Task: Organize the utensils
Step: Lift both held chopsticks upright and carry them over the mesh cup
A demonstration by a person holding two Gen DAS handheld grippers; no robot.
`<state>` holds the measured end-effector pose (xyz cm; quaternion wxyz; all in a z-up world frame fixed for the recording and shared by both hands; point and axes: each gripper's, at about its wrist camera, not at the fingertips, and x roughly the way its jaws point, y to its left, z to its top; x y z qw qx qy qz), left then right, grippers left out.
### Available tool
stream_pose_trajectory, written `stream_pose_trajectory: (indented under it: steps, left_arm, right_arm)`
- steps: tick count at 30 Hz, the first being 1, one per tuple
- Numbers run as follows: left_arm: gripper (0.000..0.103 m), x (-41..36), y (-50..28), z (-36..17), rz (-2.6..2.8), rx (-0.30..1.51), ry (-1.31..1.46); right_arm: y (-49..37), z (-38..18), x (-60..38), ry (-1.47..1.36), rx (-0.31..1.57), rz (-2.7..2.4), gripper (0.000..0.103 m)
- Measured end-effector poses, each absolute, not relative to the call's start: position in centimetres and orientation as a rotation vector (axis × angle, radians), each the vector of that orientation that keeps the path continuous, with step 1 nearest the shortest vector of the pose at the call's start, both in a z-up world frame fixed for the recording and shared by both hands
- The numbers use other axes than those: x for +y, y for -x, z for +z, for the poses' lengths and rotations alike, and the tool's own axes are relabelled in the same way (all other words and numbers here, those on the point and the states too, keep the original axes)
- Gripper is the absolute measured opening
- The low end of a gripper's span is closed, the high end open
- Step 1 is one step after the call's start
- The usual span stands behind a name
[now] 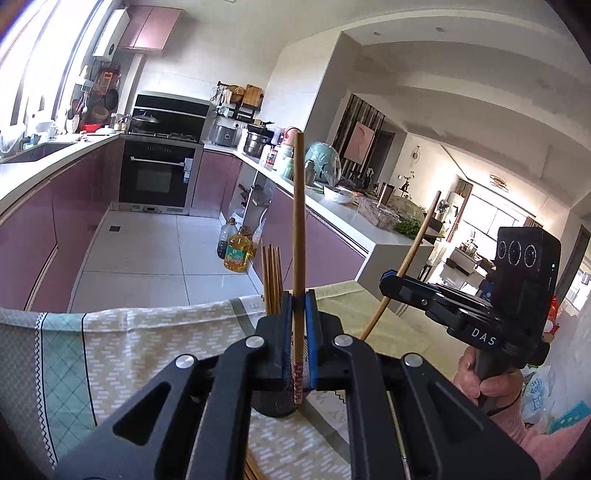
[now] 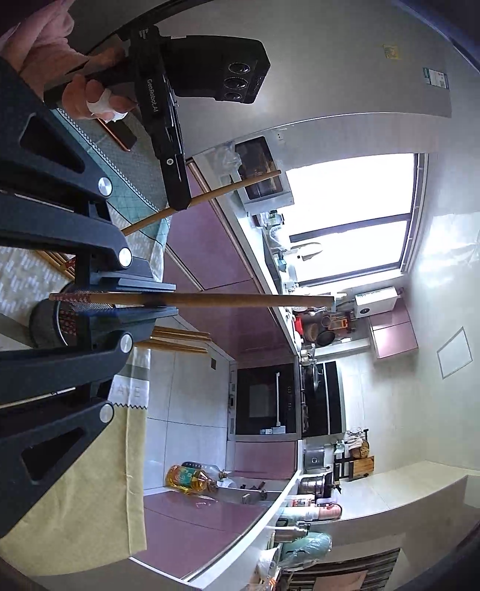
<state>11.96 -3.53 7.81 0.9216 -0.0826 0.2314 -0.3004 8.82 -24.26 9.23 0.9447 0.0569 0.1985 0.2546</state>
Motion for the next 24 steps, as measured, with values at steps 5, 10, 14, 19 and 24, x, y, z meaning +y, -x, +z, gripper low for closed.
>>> stream_pose_trajectory:
  steps: [5, 10, 14, 19, 24]
  left_arm:
    - [0.007, -5.4, -13.1, 8.4, -0.584, 0.461, 0.119]
    - [0.007, -7.0, -14.1, 7.2, -0.555, 0.496, 0.07]
    - [0.007, -7.9, -14.5, 5.9, -0.549, 0.547, 0.035]
    - [0.007, -8.3, -15.5, 3.5, -0.592, 0.638, 0.013]
    - [0.008, -8.1, -17.2, 1.3, -0.608, 0.719, 0.013]
  right_arm:
    - [-10.0, 9.4, -24.9, -0.133, 0.386, 0.502, 0.006]
    - [-11.3, 8.7, -25.1, -0.154, 0.391, 0.492, 0.006]
    - [-12.6, 7.5, -24.8, -0.146, 0.437, 0.481, 0.006]
    - [-13.8, 5.4, -23.7, -0.118, 0.554, 0.493, 0.006]
    - [-15.4, 3.1, -22.3, -0.084, 0.685, 0.488, 0.006]
